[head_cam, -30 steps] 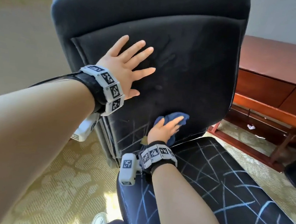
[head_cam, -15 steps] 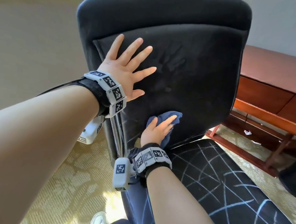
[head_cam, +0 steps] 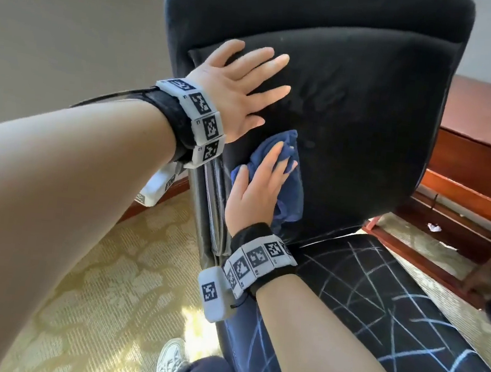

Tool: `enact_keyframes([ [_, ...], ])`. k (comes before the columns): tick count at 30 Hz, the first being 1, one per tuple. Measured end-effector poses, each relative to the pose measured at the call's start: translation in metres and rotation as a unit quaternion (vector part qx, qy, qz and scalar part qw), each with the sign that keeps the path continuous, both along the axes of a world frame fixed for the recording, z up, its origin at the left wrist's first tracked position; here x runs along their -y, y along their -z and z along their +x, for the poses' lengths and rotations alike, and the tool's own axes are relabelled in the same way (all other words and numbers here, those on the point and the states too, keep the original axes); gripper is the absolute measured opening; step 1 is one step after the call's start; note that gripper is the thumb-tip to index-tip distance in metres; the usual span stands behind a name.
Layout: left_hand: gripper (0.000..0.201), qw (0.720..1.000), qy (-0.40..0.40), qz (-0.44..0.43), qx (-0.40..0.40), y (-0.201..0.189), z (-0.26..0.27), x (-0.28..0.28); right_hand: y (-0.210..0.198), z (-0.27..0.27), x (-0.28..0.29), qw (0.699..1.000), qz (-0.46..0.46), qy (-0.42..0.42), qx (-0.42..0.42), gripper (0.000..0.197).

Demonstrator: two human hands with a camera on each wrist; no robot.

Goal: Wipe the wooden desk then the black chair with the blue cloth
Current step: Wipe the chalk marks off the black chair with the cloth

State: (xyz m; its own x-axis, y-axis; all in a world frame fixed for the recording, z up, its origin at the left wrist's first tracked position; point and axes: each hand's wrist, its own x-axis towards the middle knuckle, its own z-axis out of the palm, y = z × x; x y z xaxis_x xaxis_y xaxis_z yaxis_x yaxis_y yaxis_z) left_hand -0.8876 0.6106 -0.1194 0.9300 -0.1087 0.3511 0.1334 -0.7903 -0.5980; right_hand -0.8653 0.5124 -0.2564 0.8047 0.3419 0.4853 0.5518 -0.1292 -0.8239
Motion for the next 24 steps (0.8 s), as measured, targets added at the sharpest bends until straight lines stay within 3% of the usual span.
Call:
enact_keyframes([
  [9, 0.060, 0.999, -0.033, 0.005, 0.019, 0.004, 0.006, 0.002, -0.008, 0.003, -0.019, 0.989, -0.009, 0.064, 0.130, 0.062],
  [14, 0.059, 0.999, -0.025, 0.009, 0.031, 0.009, 0.007, -0.002, 0.008, 0.005, -0.018, 0.979, -0.020, 0.070, 0.190, 0.064],
  [21, 0.058, 0.998, -0.043, 0.022, 0.028, 0.009, 0.009, -0.001, 0.069, 0.003, 0.019, 0.982, -0.082, -0.003, 0.171, 0.071],
  [24, 0.058, 0.998, -0.043, 0.026, 0.035, 0.010, 0.011, 0.000, 0.074, 0.003, 0.021, 0.985, -0.082, -0.033, 0.151, 0.072],
])
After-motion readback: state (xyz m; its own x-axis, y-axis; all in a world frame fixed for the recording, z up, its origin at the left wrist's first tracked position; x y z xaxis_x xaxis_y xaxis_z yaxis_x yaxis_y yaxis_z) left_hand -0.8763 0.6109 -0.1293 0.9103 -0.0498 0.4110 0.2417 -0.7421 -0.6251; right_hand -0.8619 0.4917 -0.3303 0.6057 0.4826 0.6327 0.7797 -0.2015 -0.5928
